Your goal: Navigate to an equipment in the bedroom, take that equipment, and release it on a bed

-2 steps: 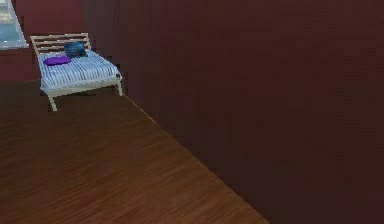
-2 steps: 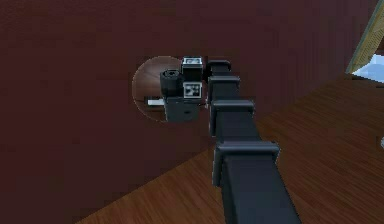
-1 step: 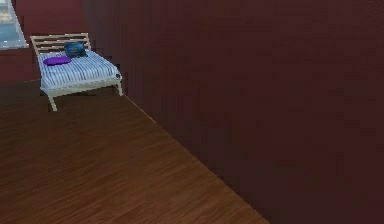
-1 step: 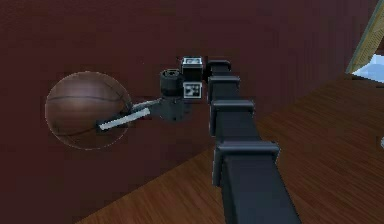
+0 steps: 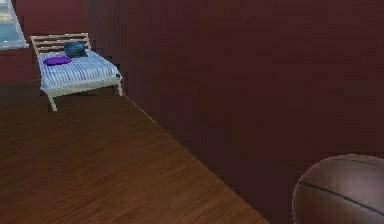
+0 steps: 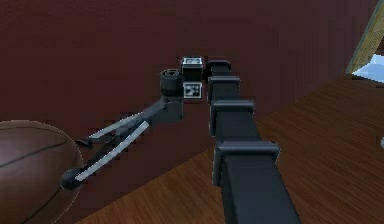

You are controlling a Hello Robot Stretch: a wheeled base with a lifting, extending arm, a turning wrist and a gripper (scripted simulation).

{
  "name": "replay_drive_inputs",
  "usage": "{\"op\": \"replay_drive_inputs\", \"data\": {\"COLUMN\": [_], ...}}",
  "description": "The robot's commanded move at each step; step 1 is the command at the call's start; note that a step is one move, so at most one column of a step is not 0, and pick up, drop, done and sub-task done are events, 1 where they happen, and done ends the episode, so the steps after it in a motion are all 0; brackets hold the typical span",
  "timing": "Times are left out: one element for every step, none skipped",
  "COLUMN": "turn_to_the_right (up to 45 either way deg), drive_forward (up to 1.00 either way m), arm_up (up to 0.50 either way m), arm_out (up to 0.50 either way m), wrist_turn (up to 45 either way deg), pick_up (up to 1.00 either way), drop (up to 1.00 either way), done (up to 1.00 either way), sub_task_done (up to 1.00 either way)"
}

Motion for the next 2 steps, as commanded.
{"op": "replay_drive_inputs", "data": {"turn_to_the_right": [0.0,0.0], "drive_forward": [0.00,0.00], "arm_up": [0.00,0.00], "arm_out": [0.00,-0.22], "wrist_turn": [-27.0,0.0], "pick_up": [0.00,0.00], "drop": [0.00,0.00], "done": [0.00,0.00], "sub_task_done": [0.00,0.00]}}
